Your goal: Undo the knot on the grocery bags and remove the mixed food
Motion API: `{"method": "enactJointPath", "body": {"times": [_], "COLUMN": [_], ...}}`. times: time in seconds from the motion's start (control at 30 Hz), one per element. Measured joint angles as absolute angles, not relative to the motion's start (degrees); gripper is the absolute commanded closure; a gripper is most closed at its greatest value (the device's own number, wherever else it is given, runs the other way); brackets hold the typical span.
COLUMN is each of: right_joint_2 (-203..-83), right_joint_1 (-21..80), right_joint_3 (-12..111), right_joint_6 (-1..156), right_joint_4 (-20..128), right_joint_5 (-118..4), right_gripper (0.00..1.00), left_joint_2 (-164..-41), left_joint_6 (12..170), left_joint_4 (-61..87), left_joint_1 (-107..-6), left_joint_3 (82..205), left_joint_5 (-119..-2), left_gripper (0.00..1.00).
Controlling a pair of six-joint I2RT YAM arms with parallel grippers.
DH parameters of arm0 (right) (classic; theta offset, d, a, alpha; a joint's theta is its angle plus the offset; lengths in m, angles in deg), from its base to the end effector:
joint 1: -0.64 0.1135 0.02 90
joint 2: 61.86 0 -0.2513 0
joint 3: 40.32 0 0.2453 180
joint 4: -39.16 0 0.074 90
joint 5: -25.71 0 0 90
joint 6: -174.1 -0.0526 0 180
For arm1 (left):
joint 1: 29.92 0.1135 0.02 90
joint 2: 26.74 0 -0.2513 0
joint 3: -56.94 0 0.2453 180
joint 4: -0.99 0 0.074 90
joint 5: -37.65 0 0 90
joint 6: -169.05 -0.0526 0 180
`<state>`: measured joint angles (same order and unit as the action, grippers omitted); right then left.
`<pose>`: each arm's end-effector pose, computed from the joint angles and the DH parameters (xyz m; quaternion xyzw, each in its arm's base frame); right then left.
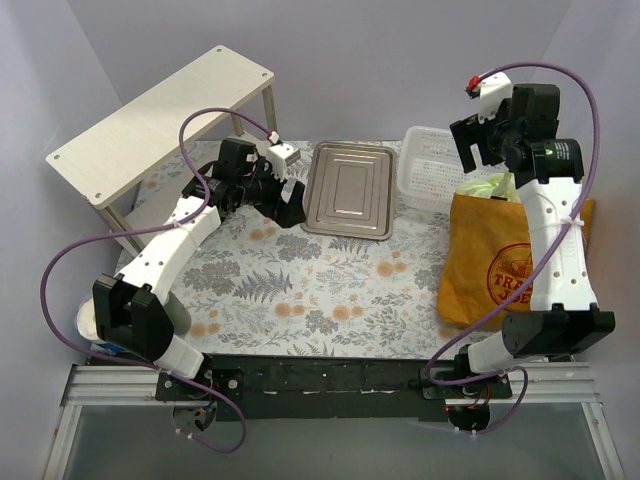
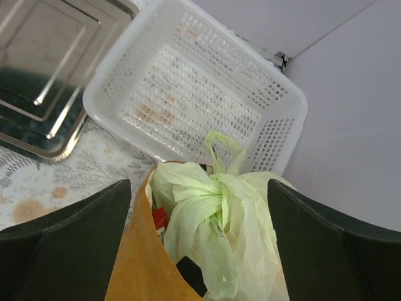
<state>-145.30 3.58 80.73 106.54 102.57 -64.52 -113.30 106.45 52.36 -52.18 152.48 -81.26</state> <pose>0.2992 0.0152 0.4578 -0.1851 0.8267 -0.0917 0.5234 0.3012 -0.1508 0.3217 0.0609 0.8896 -0.3714 0.2588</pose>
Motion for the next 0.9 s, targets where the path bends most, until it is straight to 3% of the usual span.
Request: {"method": "enactJointPath", "body": {"times": [0.47, 0.73, 0.9], "right_joint_2": [-156.4, -158.9, -156.7], "right_joint_1": [1.4, 1.4, 1.4], "right_joint_3": [81.1, 82.8, 77.8], "right_joint_6": [124.5, 124.8, 123.2], "right_joint_4": [114.5, 122.2, 124.1], "right_joint_5": [-65.8, -62.9, -61.0], "right_gripper": [0.04, 0.08, 0.09], "left_joint_2": [-113.3, -114.0, -115.7], "left_joint_6": [106.8, 107.2, 108.0], "left_joint_4": [53.5, 53.3, 52.5], "left_joint_1": [-52.2, -52.2, -52.2], "left_joint_3": [151.2, 151.2, 151.3], "left_joint_5": [-81.2, -84.6, -86.2], "left_gripper": [0.02, 0.02, 0.02]}}
